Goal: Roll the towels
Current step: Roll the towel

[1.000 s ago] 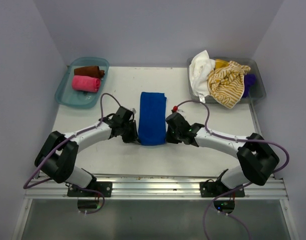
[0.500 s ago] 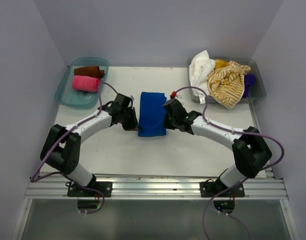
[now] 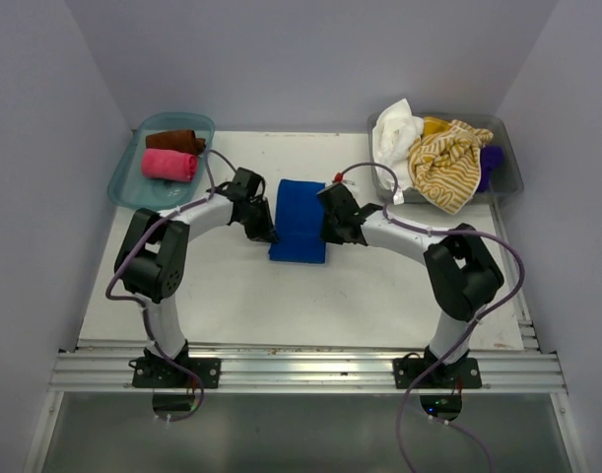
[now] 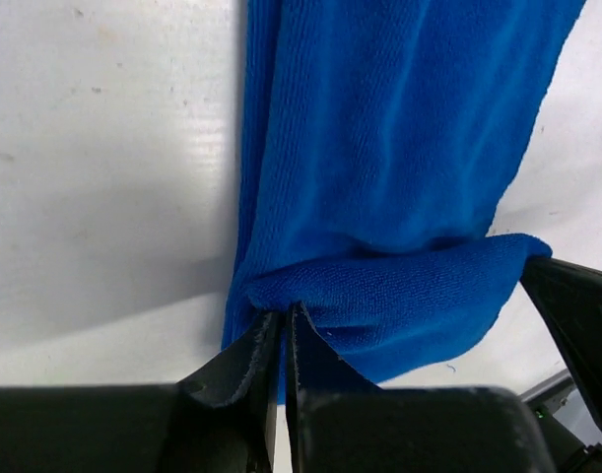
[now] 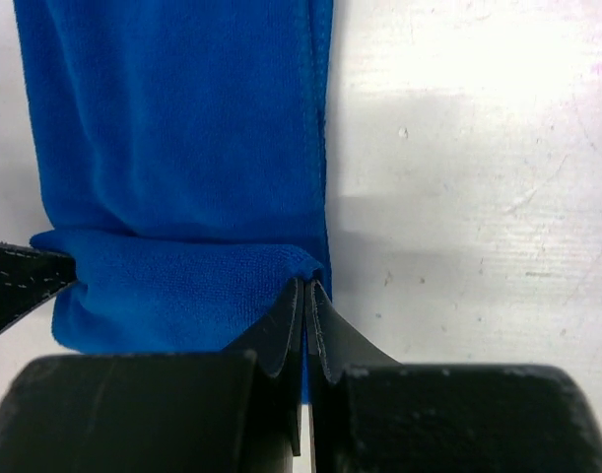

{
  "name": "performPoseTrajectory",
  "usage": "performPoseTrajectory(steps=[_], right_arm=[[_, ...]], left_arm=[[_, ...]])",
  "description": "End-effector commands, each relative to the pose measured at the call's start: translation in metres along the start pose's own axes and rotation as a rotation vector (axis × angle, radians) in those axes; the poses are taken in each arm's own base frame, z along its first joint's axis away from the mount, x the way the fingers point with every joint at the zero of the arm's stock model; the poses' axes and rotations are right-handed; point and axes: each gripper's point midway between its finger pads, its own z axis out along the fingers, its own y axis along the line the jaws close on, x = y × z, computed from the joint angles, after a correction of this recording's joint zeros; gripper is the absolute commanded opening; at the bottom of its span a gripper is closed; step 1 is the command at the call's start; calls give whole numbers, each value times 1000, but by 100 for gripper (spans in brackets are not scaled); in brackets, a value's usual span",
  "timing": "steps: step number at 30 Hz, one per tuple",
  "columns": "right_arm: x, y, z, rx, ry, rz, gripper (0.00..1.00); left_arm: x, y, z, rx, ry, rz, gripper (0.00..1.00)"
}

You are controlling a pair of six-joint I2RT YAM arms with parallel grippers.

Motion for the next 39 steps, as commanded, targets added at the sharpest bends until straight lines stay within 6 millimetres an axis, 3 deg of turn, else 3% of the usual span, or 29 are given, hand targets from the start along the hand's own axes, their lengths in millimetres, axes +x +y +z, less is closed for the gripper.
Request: performPoseTrajectory(steps=[1,2,3,5,6,8,10,13,16,17,20,23,26,29,31,35,38,39], right_arm=[[-26,5,6,-8,-40,0,0],[-25,6,5,-11,-31,-12,0],[-29,8,1,-17,-38,-18,9],[-34,10,-6,-31,-52,-25,19],[-38,11,-10,-42,-63,-26,32],[-43,12,-26,-55,-86,-31,48],[-44,10,-37,-56,-95,-24,50],[-35,17,-46,-87,-91,-31,45],[-23,34,-53,-138,-76,-52,27],[-17,38,-48,-148,-56,-59,20],[-3,47,-37,-177,-10,-70,11],[2,50,-24,-179,18,-104,11],[1,48,-5,-133,27,-156,11],[6,43,16,-98,47,-200,11],[20,37,27,-77,87,-216,10],[53,24,19,-78,166,-177,8],[68,26,-3,-89,190,-98,11],[86,23,-8,-87,218,-96,11]], left_arm=[[-18,-6,1,6,-17,50,10],[-22,-7,1,2,-18,61,18],[-20,-4,-1,-19,-13,62,33],[-25,-5,-10,-31,-36,75,48],[-25,-5,-15,-39,-44,77,55],[-29,-6,-31,-59,-81,80,65],[-32,-8,-46,-65,-121,86,67],[-28,-7,-60,-67,-146,70,68],[-21,-12,-68,-39,-152,59,64],[-18,-12,-68,-36,-147,59,60],[-8,-18,-68,2,-128,72,52],[4,-24,-57,70,-77,76,42],[1,-29,-40,115,-71,78,36],[-2,-18,-20,68,-49,74,34],[-4,-9,-10,28,-56,75,33],[0,3,-6,-20,-47,87,36],[5,9,-3,-32,-35,92,37],[6,11,-2,-36,-32,93,38]])
